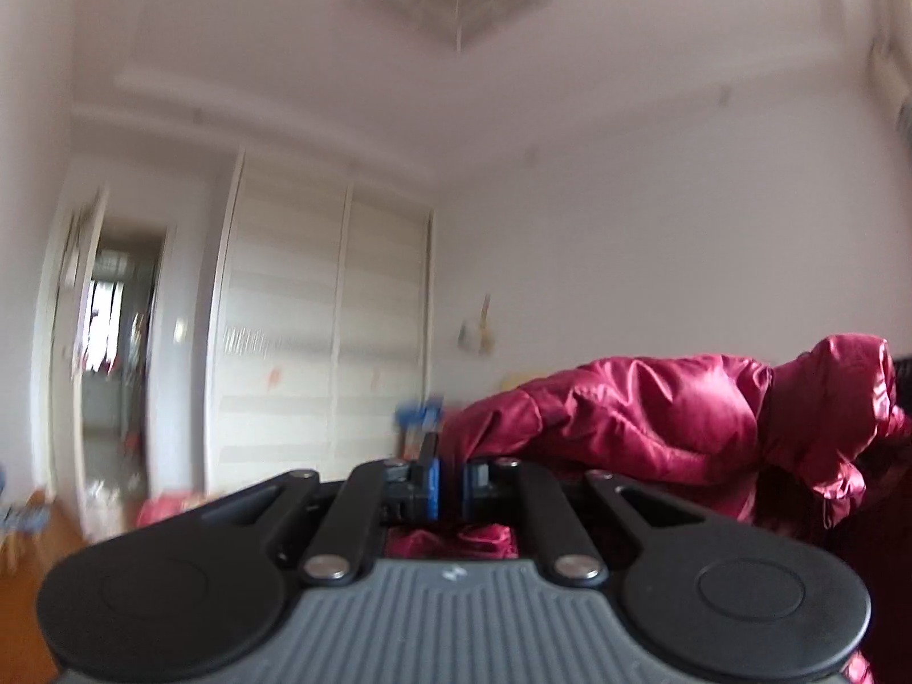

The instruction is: Fold large clothes

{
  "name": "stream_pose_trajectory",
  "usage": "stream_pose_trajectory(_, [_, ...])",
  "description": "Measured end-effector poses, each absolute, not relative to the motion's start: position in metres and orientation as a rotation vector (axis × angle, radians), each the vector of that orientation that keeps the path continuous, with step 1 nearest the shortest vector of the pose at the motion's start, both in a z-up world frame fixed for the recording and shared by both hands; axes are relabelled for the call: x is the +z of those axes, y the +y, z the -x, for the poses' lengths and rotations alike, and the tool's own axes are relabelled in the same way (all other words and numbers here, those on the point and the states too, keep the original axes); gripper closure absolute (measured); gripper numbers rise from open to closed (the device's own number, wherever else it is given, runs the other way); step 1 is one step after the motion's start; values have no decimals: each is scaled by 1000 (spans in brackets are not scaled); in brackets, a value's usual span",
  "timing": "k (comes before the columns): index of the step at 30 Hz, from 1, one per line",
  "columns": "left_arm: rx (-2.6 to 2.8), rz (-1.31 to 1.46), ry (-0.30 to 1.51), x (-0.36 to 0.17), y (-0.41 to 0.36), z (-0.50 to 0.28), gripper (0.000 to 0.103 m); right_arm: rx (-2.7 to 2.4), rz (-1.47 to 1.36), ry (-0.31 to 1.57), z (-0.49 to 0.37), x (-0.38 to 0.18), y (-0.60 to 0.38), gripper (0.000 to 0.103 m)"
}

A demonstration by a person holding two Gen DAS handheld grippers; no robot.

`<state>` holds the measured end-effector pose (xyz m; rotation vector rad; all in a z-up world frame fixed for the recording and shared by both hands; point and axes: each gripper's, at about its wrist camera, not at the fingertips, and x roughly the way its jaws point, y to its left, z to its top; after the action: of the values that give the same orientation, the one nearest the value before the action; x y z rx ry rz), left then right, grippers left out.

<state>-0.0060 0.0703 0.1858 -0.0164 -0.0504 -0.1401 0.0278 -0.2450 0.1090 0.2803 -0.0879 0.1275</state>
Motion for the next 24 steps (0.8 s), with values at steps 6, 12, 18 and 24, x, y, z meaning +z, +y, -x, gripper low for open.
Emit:
stream_pose_trajectory(6, [-61, -61, 165, 114, 50, -110, 99, 38, -327, 135, -153, 37, -264, 92])
stream_pose_trajectory(12, [-1, -98, 285, 66, 42, -190, 99, -19, -345, 246, -235, -5, -281, 92])
stream_pose_trajectory(18, [40, -121, 359, 26, 30, -176, 98, -56, -281, 298, -268, -24, -287, 87])
stream_pose_trajectory(24, [64, -159, 455, -13, 25, -208, 92, -69, -232, 354, -287, -65, -273, 64])
